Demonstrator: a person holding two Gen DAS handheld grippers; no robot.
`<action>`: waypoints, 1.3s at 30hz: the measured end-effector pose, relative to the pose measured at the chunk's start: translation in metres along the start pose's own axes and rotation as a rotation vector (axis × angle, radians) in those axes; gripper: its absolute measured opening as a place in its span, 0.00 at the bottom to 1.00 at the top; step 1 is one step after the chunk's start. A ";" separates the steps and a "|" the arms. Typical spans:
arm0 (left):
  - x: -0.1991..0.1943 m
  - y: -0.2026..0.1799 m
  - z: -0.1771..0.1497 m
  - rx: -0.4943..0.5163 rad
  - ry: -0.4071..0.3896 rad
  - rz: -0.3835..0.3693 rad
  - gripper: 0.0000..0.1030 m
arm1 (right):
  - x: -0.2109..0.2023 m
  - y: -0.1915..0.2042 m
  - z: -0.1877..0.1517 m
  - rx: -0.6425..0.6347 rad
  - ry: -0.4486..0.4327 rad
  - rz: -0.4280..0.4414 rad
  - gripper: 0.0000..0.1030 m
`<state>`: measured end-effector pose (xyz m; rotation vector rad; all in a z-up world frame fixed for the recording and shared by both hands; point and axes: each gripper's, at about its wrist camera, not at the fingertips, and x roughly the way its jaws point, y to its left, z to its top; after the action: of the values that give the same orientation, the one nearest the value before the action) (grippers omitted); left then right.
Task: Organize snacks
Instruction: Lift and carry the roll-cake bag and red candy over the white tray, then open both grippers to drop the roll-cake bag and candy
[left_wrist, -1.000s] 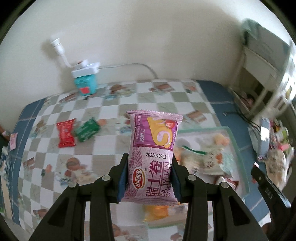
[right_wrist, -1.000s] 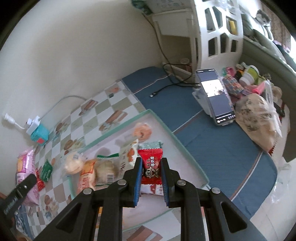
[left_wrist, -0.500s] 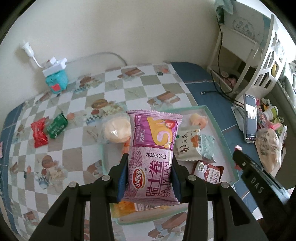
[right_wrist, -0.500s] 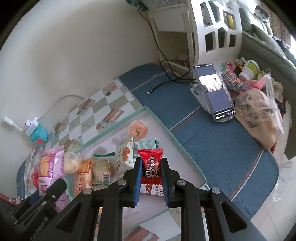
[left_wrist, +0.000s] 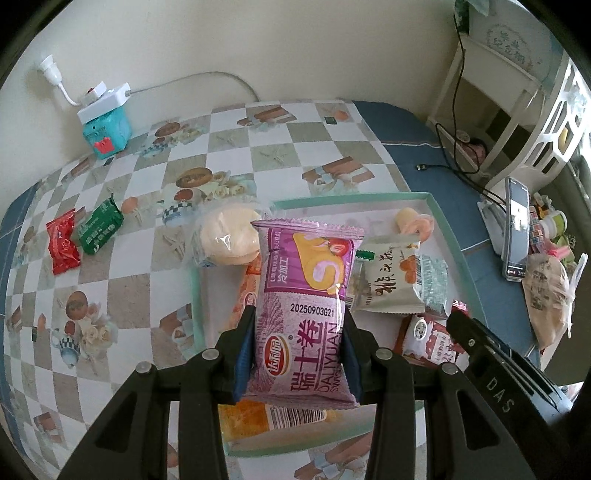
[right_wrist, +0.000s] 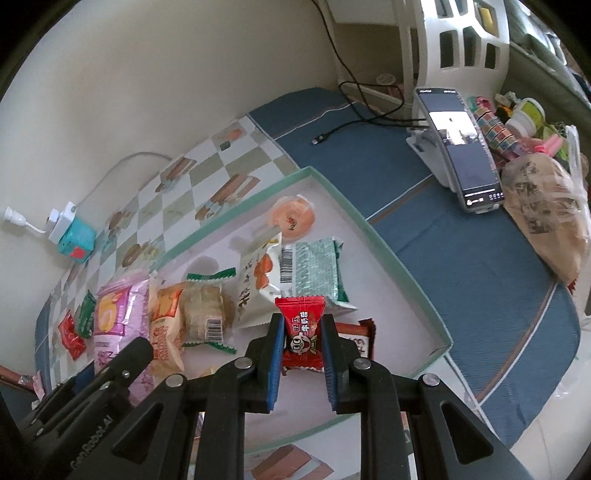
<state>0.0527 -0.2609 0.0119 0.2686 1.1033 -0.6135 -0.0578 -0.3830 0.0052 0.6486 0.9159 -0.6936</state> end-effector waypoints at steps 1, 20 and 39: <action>0.001 0.000 0.000 0.001 0.001 -0.001 0.42 | 0.000 0.001 0.000 -0.002 0.001 0.000 0.21; 0.002 0.004 0.002 -0.007 0.001 -0.001 0.53 | 0.005 0.012 -0.002 -0.030 0.017 0.012 0.21; -0.006 0.064 0.009 -0.188 -0.001 0.124 0.87 | 0.011 0.015 -0.002 -0.038 0.039 -0.031 0.82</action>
<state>0.0949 -0.2115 0.0152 0.1720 1.1259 -0.3965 -0.0428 -0.3751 -0.0018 0.6174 0.9745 -0.6912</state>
